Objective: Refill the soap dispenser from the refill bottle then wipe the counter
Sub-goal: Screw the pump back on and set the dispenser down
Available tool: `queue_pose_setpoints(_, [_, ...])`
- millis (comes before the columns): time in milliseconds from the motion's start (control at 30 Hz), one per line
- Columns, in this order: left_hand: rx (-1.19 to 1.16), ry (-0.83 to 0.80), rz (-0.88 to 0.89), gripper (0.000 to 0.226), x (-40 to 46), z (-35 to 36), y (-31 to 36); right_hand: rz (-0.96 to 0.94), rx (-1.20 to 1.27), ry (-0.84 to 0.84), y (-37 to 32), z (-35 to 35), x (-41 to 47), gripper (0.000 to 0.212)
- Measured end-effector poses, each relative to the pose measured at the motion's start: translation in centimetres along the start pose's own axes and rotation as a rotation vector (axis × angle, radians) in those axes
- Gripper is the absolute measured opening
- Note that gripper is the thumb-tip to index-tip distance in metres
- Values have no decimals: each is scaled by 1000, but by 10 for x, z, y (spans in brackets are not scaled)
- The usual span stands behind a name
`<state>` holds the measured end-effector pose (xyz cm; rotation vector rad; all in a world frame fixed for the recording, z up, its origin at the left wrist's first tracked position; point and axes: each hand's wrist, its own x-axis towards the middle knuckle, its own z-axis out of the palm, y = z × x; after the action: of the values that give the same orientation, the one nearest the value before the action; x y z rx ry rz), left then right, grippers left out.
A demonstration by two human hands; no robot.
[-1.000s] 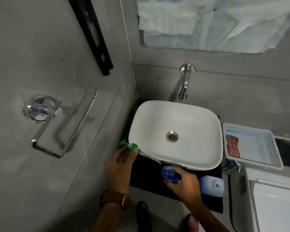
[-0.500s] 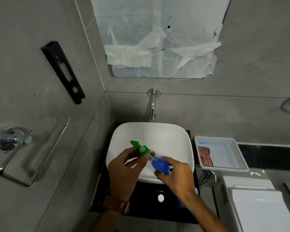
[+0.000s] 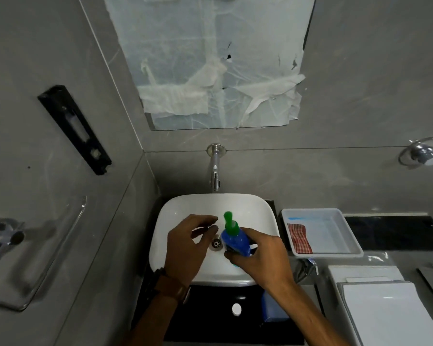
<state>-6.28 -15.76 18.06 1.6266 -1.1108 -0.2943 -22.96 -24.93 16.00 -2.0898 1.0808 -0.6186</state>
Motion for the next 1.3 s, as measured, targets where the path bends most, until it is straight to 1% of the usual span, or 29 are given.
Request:
queue_pose_setpoints(67, [-20, -26, -21, 35, -1, 2, 0, -14, -7, 0, -2, -2, 3, 58])
queue_pose_setpoints(133, [-76, -142, -59, 31, -4, 6, 3, -20, 7, -14, -4, -5, 6, 56])
queue_pose_setpoints(200, [-112, -254, -86, 49, -5, 9, 8, -28, 8, -30, -6, -6, 9, 54])
queue_pose_setpoints(233, [-116, -278, -96, 56, -3, 11, 10, -33, 5, -40, -8, -7, 9, 54])
queue_pose_setpoints(267, [-122, -279, -103, 57, -1, 12, 12, -34, 7, -46, -10, -7, 9, 55])
queue_pose_setpoints(333, [-138, -216, -110, 52, 4, 13, 13, -33, 18, -48, -13, -8, 9, 54])
queue_pose_setpoints(400, [-156, -105, -113, 47, 6, 12, 11, -32, 33, -40, -14, -8, 8, 53])
queue_pose_setpoints(467, [-117, 19, -108, 41, 7, 9, 7, -22, 53, -23, -15, -10, 8, 51])
queue_pose_setpoints(533, [-92, 81, -106, 32, 7, 6, 6, -21, 60, -7, -15, -11, 10, 50])
queue_pose_setpoints(567, [-90, 65, -97, 26, 7, 5, 6, -24, 55, -7, -15, -12, 10, 50])
queue_pose_setpoints(633, [-67, -47, -82, 24, 5, 4, 7, -26, 53, -15, -15, -11, 10, 51])
queue_pose_setpoints(700, [-39, -146, -99, 37, 3, 5, 8, -31, 57, -17, -16, -10, 10, 52])
queue_pose_setpoints(767, [-58, -169, -127, 47, 3, 7, 8, -41, 57, -18, -18, -9, 10, 52])
queue_pose_setpoints(900, [-101, -121, -114, 50, 4, 6, 10, -24, 55, -49, -21, -5, 10, 56])
queue_pose_setpoints(1000, [-75, -99, -112, 52, 2, 5, 8, -14, 52, -68, -22, -3, 9, 57])
queue_pose_setpoints(1133, [-46, -11, -142, 54, -6, 1, 6, -16, 32, -110, -24, 3, 8, 59])
queue_pose_setpoints(1300, [-88, 65, -213, 54, -20, -7, -3, -9, 8, -170, -30, 20, 7, 59])
